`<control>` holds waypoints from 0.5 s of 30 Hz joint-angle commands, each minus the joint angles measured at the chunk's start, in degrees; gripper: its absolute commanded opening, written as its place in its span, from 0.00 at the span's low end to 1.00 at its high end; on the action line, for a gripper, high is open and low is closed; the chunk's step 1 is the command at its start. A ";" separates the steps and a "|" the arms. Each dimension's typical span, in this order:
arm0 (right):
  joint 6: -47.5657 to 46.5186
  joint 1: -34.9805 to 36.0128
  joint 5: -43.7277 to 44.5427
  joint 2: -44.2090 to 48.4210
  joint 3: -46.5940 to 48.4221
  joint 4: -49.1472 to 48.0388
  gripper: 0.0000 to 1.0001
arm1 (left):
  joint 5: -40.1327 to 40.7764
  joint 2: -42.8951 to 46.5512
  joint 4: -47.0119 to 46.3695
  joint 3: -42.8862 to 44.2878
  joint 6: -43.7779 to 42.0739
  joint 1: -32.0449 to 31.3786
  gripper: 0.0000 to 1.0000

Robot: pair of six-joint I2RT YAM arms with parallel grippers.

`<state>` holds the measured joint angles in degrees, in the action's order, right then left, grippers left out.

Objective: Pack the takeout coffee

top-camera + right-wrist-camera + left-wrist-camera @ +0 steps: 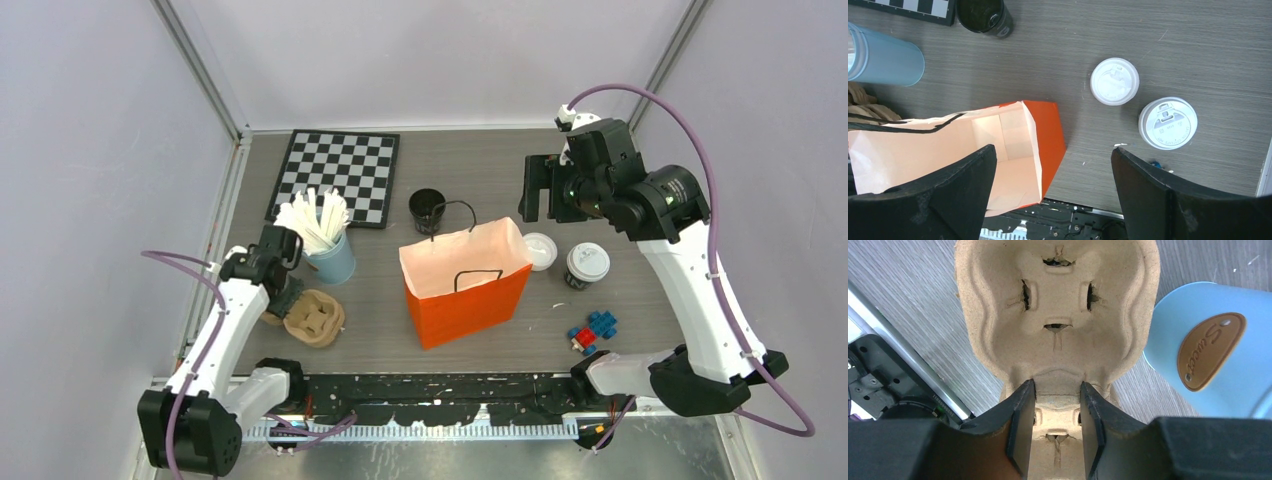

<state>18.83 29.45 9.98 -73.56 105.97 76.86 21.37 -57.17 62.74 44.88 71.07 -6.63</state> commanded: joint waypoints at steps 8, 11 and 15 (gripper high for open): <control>0.34 0.22 -0.82 -0.42 1.03 -0.53 0.89 | 3.28 5.47 7.52 5.41 -1.28 0.23 0.22; 0.66 0.19 -1.63 -0.52 0.99 -0.34 0.89 | 3.30 7.26 8.51 5.15 -1.29 0.30 0.24; 0.34 0.20 -1.37 -0.61 1.56 -0.01 0.89 | 1.42 10.20 4.88 2.18 -0.63 0.29 0.23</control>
<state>19.44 29.47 8.93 -74.28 105.97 76.97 22.48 -49.91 69.06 48.10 70.04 -6.61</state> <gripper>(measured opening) 0.889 0.360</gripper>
